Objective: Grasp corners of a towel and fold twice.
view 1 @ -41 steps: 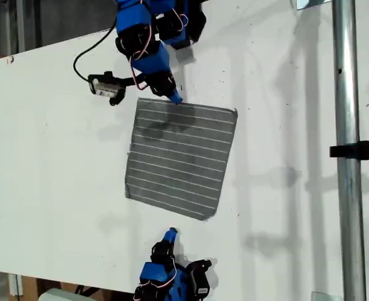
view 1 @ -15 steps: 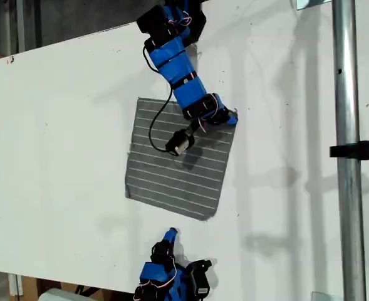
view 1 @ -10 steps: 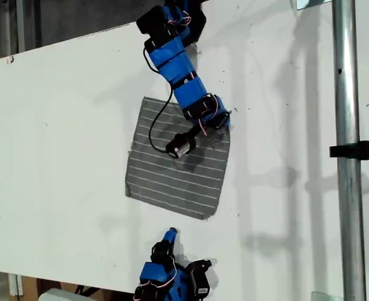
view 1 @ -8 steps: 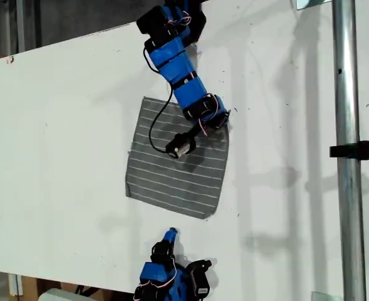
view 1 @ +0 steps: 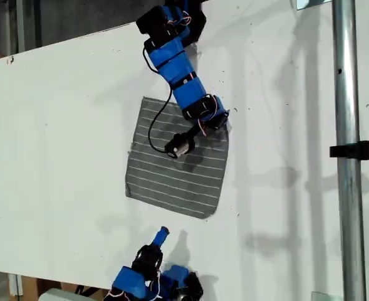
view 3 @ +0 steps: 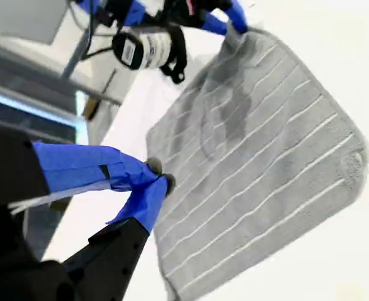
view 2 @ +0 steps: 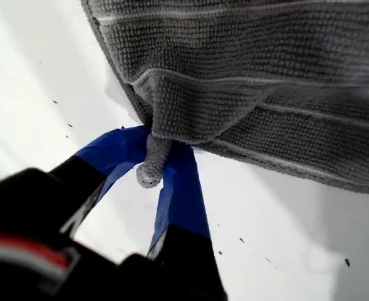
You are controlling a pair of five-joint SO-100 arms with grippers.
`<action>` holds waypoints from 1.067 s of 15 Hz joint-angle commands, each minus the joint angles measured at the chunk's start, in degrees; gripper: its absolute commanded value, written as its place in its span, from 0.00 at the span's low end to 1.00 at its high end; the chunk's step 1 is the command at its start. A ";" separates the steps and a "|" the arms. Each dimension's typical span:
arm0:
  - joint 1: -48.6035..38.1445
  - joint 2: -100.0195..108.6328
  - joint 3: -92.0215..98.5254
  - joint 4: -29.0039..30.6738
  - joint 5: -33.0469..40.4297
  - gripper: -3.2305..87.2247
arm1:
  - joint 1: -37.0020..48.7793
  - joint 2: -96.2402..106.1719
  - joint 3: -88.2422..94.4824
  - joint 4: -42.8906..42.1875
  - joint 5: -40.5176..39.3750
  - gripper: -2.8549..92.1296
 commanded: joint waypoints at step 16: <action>6.59 -51.06 -15.82 3.34 27.69 0.43 | -0.79 3.87 -0.79 -0.88 -0.26 0.03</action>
